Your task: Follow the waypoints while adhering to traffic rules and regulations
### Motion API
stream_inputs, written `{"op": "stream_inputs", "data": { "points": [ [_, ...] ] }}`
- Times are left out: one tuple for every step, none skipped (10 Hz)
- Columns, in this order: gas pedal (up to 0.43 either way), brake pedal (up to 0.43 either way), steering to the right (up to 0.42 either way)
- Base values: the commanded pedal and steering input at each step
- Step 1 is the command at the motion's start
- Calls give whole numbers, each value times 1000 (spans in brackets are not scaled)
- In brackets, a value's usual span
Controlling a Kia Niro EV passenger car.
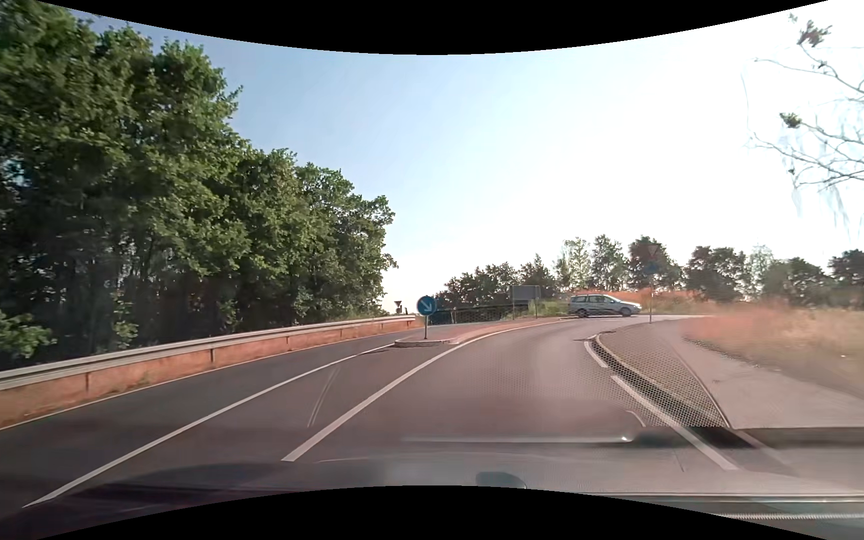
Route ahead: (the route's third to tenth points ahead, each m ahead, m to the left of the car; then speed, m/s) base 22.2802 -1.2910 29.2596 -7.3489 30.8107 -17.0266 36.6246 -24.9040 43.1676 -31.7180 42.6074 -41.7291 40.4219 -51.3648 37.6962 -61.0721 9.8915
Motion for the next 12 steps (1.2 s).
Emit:
{"op": "stream_inputs", "data": {
  "points": [
    [0, 0, 66],
    [0, 0, 67],
    [0, 0, 70],
    [0, 0, 73],
    [0, 0, 75],
    [0, 0, 76],
    [0, 0, 78],
    [0, 0, 81],
    [0, 0, 86],
    [0, 0, 89],
    [0, 0, 96],
    [0, 0, 105]
  ]
}}
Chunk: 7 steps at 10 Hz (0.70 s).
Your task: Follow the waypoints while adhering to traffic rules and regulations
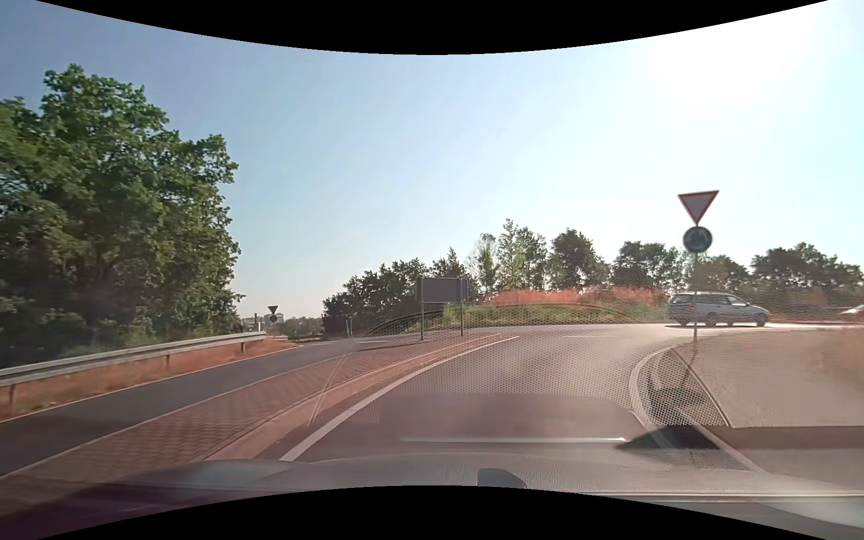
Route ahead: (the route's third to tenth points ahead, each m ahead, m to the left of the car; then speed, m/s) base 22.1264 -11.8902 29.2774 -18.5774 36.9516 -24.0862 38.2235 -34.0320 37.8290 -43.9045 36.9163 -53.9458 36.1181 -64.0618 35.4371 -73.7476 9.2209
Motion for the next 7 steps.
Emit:
{"op": "stream_inputs", "data": {
  "points": [
    [0, 0, 113],
    [0, 0, 122],
    [0, 0, 130],
    [0, 0, 137],
    [0, 0, 143],
    [0, 0, 152],
    [0, 0, 160]
  ]
}}
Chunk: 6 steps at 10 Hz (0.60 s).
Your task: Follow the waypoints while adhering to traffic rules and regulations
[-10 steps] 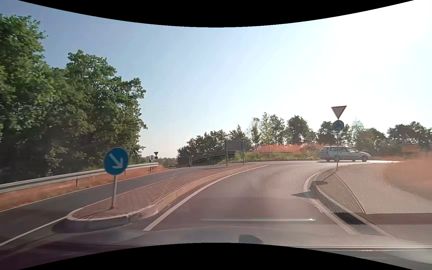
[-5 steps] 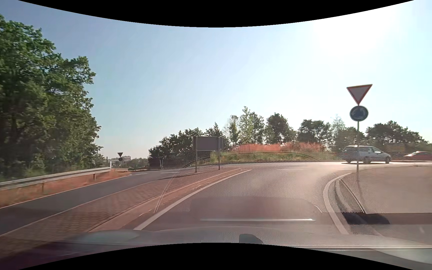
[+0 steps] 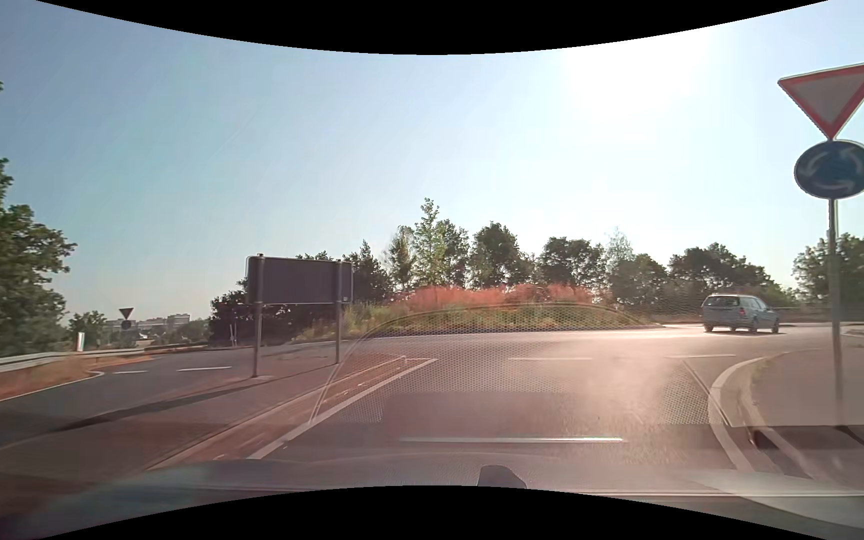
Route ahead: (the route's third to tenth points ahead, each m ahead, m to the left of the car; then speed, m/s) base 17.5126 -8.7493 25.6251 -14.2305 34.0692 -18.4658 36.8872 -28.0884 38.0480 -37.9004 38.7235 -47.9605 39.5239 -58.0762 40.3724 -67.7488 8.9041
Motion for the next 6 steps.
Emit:
{"op": "stream_inputs", "data": {
  "points": [
    [0, 0, 166],
    [0, 0, 173],
    [0, 0, 177],
    [0, 0, 179],
    [0, 0, 179],
    [0, 0, 180]
  ]
}}
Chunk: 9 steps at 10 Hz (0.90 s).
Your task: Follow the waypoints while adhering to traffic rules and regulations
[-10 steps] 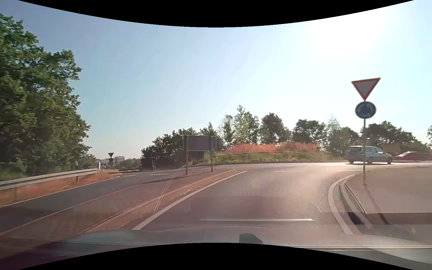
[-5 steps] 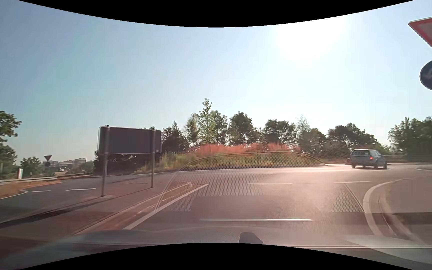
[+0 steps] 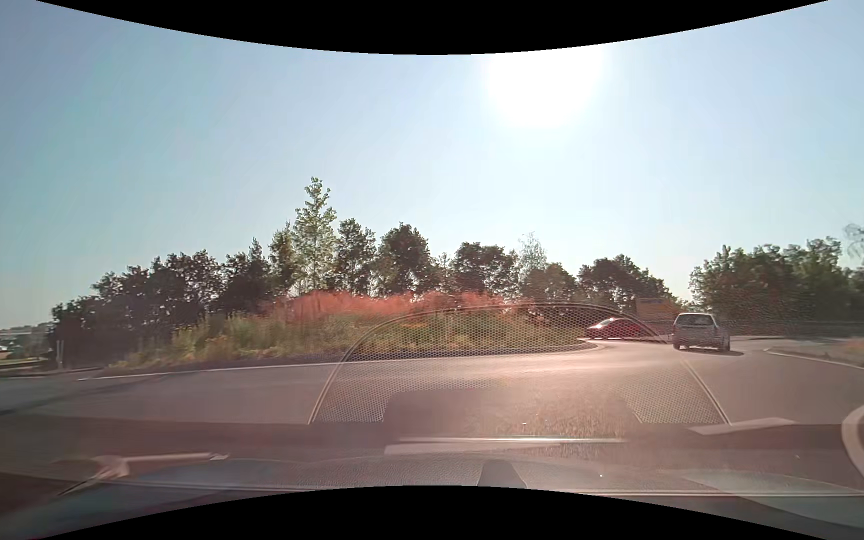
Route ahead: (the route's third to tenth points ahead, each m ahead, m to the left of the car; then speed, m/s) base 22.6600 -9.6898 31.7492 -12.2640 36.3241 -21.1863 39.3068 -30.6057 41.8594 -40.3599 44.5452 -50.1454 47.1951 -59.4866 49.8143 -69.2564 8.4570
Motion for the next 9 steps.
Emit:
{"op": "stream_inputs", "data": {
  "points": [
    [0, 0, 180],
    [0, 0, 180],
    [8, 0, 179],
    [28, 0, 178],
    [47, 0, 177],
    [47, 0, 176],
    [59, 0, 172],
    [79, 0, 164],
    [87, 0, 155]
  ]
}}
